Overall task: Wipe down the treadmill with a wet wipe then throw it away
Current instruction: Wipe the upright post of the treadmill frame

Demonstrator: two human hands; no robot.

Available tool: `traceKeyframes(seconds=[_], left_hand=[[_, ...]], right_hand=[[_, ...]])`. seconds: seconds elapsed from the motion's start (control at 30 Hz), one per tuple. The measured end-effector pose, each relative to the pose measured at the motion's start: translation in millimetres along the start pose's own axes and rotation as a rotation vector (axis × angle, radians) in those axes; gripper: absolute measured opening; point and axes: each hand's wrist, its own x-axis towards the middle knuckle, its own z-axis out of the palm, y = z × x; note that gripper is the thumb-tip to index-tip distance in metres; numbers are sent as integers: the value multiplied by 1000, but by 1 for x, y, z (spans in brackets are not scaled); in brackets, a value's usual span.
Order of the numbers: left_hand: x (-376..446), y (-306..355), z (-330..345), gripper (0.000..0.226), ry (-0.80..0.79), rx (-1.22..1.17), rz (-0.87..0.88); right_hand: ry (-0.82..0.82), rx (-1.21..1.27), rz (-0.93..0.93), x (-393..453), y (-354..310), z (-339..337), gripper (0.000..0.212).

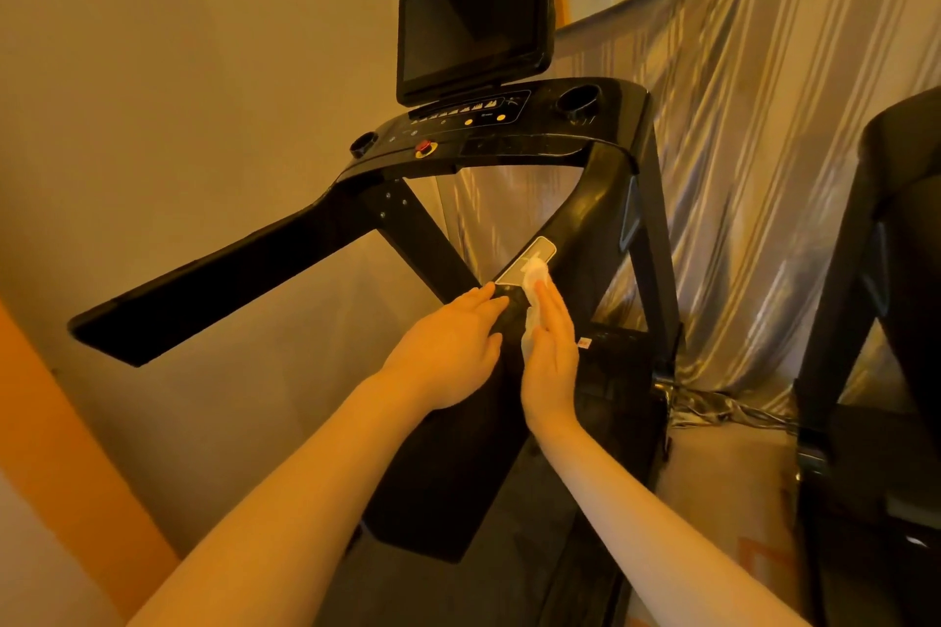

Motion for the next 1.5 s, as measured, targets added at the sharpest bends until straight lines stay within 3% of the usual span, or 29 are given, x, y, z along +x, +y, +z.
traceKeyframes(seconds=[0.13, 0.23, 0.47, 0.7, 0.83, 0.93, 1.1, 1.23, 1.37, 1.5], left_hand=[[-1, 1, 0, 52, -4, 14, 5], [-1, 3, -1, 52, -10, 18, 0], [-4, 8, -4, 52, -21, 25, -19], [-4, 9, -4, 51, -27, 43, -26], [-3, 7, -4, 51, -28, 38, -26], [-3, 7, -3, 51, -25, 39, -24], [-4, 8, -3, 51, -24, 36, -28], [-4, 8, -3, 51, -19, 37, -30], [-3, 8, -3, 51, -17, 49, -31], [-3, 8, -3, 51, -22, 47, -30]], right_hand=[[-114, -402, -242, 9, 14, -22, 42], [-157, -514, -266, 18, 9, -33, 45], [-127, -424, -236, 33, -7, -38, 30], [-91, -488, -294, 51, -5, -34, 18], [-122, -593, -452, 56, -4, -29, 28], [-266, -520, -400, 54, -4, -29, 43], [-203, -567, -454, 39, 1, -28, 59], [-191, -510, -462, 21, 13, -27, 50], [-148, -456, -310, 10, 15, -30, 41], [-162, -439, -352, 5, 22, -29, 48]])
